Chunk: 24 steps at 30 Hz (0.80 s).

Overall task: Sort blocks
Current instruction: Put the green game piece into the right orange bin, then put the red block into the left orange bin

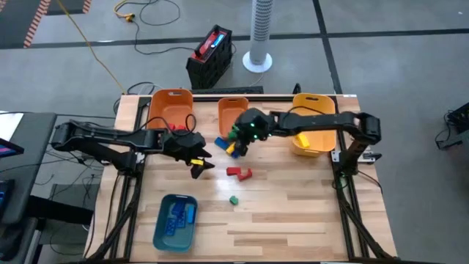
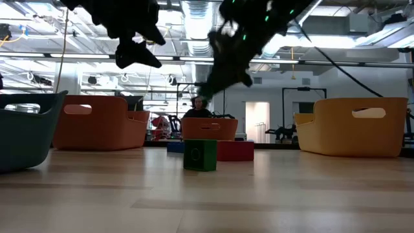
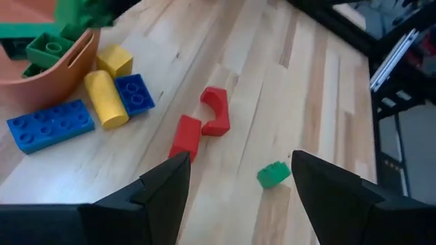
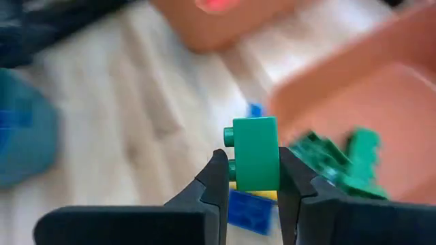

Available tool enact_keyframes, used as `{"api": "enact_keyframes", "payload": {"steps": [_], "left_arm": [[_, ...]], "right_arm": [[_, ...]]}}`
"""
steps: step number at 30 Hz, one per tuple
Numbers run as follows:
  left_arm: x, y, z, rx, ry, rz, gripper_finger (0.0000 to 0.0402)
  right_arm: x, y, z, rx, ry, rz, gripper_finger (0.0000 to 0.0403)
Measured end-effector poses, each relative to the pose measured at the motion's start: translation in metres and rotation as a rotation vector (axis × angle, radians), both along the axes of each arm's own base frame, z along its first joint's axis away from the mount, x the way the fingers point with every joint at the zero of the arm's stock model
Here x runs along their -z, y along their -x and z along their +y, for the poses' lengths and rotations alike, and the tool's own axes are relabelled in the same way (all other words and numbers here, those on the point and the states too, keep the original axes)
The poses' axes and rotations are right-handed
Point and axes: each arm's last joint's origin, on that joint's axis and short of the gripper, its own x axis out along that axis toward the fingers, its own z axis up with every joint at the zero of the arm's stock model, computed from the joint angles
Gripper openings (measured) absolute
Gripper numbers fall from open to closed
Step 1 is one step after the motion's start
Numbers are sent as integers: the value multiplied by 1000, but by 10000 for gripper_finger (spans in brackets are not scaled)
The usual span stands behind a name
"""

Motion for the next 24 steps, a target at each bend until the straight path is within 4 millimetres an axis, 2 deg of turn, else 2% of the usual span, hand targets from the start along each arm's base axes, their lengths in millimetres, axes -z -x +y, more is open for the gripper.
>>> {"api": "enact_keyframes", "payload": {"steps": [5, 11, 14, 18, 21, 24], "left_arm": [[-3, -1, 0, -15, 22, -19, 249], [-2, -1, 0, -22, 30, -12, 249], [-2, -1, 0, -31, 29, -15, 249], [-2, -1, 0, -35, 26, -7, 249], [0, 1, 0, -36, 25, 18, 249], [3, 2, 0, -34, 25, 46, 249]], "right_arm": [[19, -8, -28, 77, -50, 136, 79], [26, -20, -44, 108, -73, 202, 91], [31, -21, -48, 109, -90, 279, 120], [28, -20, -51, 105, -99, 298, 181], [21, -16, -49, 101, -98, 302, 224], [1, -9, -44, 63, -60, 260, 248]]}}
